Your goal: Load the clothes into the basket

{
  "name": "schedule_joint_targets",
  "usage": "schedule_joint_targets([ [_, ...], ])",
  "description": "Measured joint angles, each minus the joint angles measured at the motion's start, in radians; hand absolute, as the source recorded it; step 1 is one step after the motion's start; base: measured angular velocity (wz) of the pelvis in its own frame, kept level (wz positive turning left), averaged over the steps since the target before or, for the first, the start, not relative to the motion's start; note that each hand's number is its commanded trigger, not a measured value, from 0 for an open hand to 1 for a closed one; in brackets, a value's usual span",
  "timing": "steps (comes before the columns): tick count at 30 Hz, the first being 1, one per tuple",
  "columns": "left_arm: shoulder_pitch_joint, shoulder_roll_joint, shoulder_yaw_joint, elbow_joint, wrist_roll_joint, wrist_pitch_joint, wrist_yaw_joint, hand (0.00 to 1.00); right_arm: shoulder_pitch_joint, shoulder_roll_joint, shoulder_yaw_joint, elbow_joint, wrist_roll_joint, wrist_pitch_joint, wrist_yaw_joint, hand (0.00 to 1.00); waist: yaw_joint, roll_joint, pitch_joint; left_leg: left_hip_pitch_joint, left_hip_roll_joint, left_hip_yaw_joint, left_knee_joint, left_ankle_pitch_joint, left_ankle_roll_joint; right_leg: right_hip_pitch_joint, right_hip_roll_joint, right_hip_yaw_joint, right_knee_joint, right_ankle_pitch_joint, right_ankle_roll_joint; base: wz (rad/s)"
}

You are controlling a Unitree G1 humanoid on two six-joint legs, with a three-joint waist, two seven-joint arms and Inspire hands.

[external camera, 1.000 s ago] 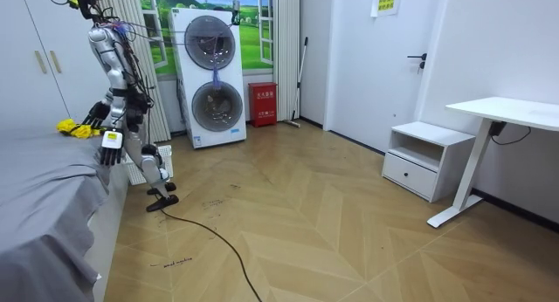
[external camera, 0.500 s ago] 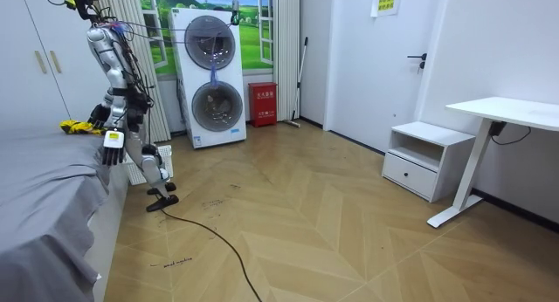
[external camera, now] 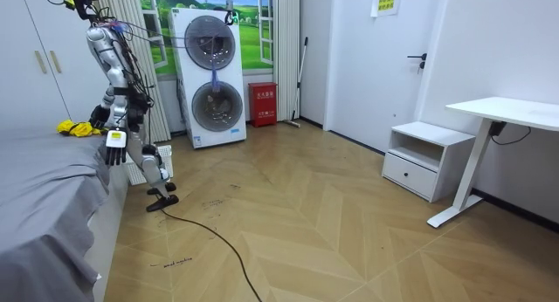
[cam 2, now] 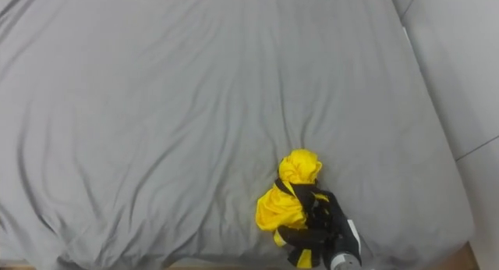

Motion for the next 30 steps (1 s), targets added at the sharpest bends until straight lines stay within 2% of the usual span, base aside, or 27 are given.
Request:
schedule_joint_targets([
  [5,-0.001,0.006,-0.030,0.000,-0.009,-0.013,0.032,0.00,-0.008,0.002,0.023,0.000,0.000,-0.001,-0.004,0.00,0.001,-0.011,0.0060,-0.007,-0.002,0.000,0.000,0.001,0.001,-0.005,-0.002,-0.003,-0.002,0.000,0.001,0.00],
  [7,-0.001,0.007,-0.048,0.000,-0.051,-0.013,0.037,0.00,-0.009,0.002,0.032,0.005,0.000,-0.002,-0.003,0.00,0.001,-0.012,0.0068,-0.006,-0.002,0.000,0.000,0.001,0.001,-0.005,-0.002,-0.004,-0.003,0.000,0.001,0.00],
  [13,-0.003,0.005,-0.048,0.029,-0.081,-0.016,0.040,0.00,-0.018,0.003,0.033,0.038,-0.015,-0.027,-0.005,0.00,-0.001,0.002,0.0153,-0.006,-0.001,-0.004,0.000,0.001,0.001,-0.002,-0.001,-0.009,-0.004,0.001,0.002,0.00],
  [14,-0.003,0.004,-0.049,0.029,-0.085,-0.016,0.040,0.00,-0.018,0.002,0.033,0.040,-0.016,-0.031,-0.007,0.16,0.000,0.005,0.0165,-0.006,-0.001,-0.004,0.000,0.001,0.001,-0.002,-0.001,-0.009,-0.004,0.001,0.002,0.00],
  [15,-0.003,0.003,-0.049,0.030,-0.087,-0.016,0.040,0.00,-0.018,0.002,0.033,0.042,-0.016,-0.036,-0.010,0.51,-0.001,0.009,0.0186,-0.006,-0.001,-0.004,-0.001,0.001,0.001,-0.002,-0.001,-0.009,-0.004,0.001,0.003,0.00],
  [16,-0.003,0.002,-0.049,0.031,-0.088,-0.016,0.040,0.00,-0.018,0.001,0.033,0.044,-0.016,-0.040,-0.014,0.95,-0.001,0.014,0.0181,-0.007,-0.001,-0.004,-0.002,0.001,0.001,-0.003,-0.001,-0.009,-0.004,0.001,0.002,0.00],
  [17,-0.003,0.001,-0.049,0.032,-0.088,-0.016,0.040,0.00,-0.018,0.001,0.033,0.045,-0.016,-0.041,-0.021,1.00,-0.001,0.018,0.0166,-0.007,-0.001,-0.004,-0.004,0.001,0.001,-0.003,0.000,-0.010,-0.004,0.001,0.002,0.00],
  [24,-0.003,-0.010,-0.048,0.038,-0.097,-0.010,0.040,0.00,-0.047,-0.002,0.026,0.095,-0.010,-0.044,-0.034,1.00,0.002,0.032,0.0128,-0.004,-0.002,-0.004,-0.006,0.001,0.001,-0.002,-0.001,-0.010,-0.003,0.001,0.003,0.00],
  [30,-0.001,-0.017,-0.048,0.033,-0.096,-0.010,0.040,0.00,-0.066,-0.026,-0.010,0.112,0.008,-0.029,-0.050,1.00,0.046,0.039,0.0132,-0.008,0.000,-0.005,-0.007,0.004,-0.001,-0.005,-0.001,-0.026,-0.003,0.001,0.003,0.03],
])
